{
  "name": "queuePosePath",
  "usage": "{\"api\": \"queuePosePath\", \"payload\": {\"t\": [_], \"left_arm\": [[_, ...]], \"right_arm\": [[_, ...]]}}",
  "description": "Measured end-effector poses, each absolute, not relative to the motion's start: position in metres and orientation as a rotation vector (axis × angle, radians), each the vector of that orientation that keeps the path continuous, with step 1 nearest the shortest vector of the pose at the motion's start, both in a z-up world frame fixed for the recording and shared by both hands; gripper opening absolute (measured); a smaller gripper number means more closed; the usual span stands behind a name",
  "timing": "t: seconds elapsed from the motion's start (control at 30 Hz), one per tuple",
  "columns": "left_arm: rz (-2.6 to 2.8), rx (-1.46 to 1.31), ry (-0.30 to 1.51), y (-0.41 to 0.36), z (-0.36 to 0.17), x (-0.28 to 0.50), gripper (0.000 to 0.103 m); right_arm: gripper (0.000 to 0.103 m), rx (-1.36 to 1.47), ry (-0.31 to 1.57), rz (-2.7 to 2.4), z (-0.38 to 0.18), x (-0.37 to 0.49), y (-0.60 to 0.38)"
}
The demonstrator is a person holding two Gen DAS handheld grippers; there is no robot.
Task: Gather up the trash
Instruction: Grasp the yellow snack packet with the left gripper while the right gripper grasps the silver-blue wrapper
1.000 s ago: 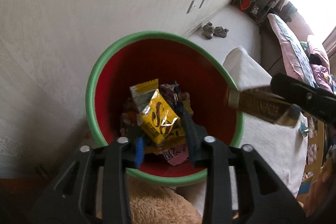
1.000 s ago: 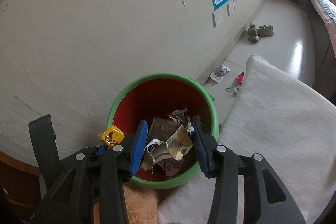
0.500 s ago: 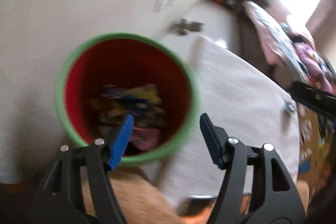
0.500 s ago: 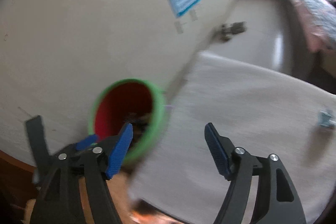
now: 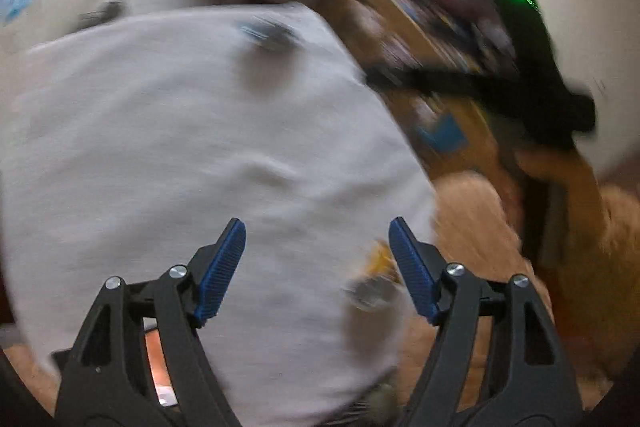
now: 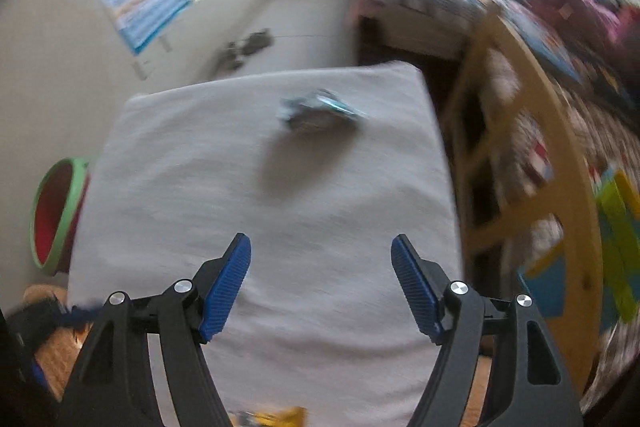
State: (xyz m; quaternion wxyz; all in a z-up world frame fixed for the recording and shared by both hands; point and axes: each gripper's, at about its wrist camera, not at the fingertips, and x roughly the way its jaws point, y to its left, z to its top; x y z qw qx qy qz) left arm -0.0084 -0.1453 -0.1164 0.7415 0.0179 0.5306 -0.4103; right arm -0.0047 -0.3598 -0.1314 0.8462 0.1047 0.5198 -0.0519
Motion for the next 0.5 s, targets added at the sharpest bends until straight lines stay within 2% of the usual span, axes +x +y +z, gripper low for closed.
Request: {"api": "queuePosePath", "payload": {"t": [0.17,0.23,0.3,0.33,0.4,0.5], "left_arm": [[-1.018,0.273,1.237,-0.203,-0.152,-0.046,0.071],[-1.025,0.29,1.312,-0.214,-0.171,-0.051,0.067],[-1.035,0.291,1.389,-0.221,-0.189,-0.053,0.042],[-1.029,0.299,1.41,-0.223,-0.195,-0.055,0.035],[-1.026,0.306,1.393,-0.22,-0.194,-0.057,0.018],[-0.981,0.288,1.385,-0.204,-0.193,-0.052,0.018]], "right_arm": [[0.071,0.263,1.099,-0.121,-0.141,-0.01,-0.381],[0.071,0.278,1.088,-0.112,-0.145,-0.001,-0.382],[0.071,0.291,1.067,-0.093,-0.144,0.011,-0.381],[0.072,0.293,1.057,-0.084,-0.143,0.019,-0.381],[0.083,0.287,1.034,-0.069,-0.143,0.039,-0.377],[0.083,0.257,1.03,-0.055,-0.15,0.078,-0.371]]}}
